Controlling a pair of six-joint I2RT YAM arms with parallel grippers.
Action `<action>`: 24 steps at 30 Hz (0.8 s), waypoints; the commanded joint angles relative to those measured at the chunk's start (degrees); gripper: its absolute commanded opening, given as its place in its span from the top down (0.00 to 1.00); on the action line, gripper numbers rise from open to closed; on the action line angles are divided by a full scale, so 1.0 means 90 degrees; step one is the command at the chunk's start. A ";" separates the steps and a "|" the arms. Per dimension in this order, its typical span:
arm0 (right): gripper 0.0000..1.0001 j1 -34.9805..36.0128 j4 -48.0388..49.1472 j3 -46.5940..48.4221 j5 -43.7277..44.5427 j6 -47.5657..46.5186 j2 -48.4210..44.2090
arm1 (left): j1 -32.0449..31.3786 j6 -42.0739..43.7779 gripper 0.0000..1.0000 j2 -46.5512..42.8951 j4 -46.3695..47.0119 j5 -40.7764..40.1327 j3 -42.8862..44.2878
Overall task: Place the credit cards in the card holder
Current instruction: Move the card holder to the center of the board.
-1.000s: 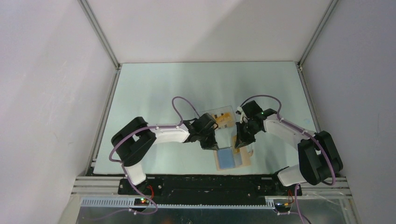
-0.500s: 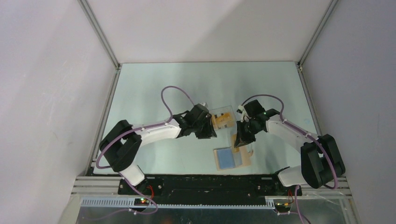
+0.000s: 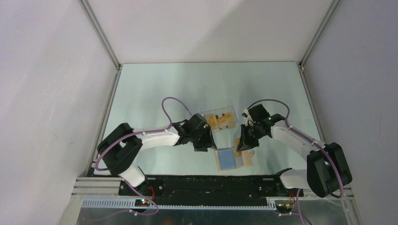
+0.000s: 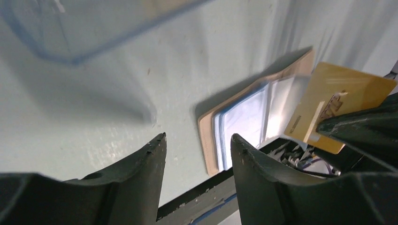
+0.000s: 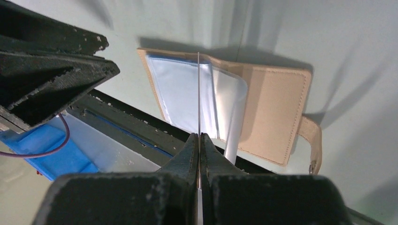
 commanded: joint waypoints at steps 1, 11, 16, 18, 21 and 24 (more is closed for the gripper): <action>1.00 -0.0065 -0.0064 -0.0311 0.0096 0.0491 -0.0189 | -0.0173 -0.0910 0.43 -0.0260 0.0925 0.0577 -0.0506; 1.00 -0.0832 0.0023 -0.0620 0.0735 0.0779 0.0109 | -0.0466 -0.1430 0.43 0.0449 0.1860 0.0668 -0.0602; 1.00 -0.1166 0.0136 -0.0645 0.0679 0.0624 0.0331 | -0.0468 -0.1427 0.43 0.0635 0.2013 0.0617 -0.0551; 1.00 -0.1213 0.0204 -0.0686 0.0652 0.0606 0.0424 | -0.0468 -0.1401 0.43 0.0646 0.2017 0.0601 -0.0513; 1.00 -0.1236 0.0302 -0.0741 0.0523 0.0571 0.0600 | -0.0472 -0.1348 0.43 0.0665 0.2067 0.0576 -0.0441; 1.00 -0.1296 0.0353 -0.0740 0.0388 0.0532 0.0701 | -0.0475 -0.1260 0.44 0.0738 0.2086 0.0632 -0.0323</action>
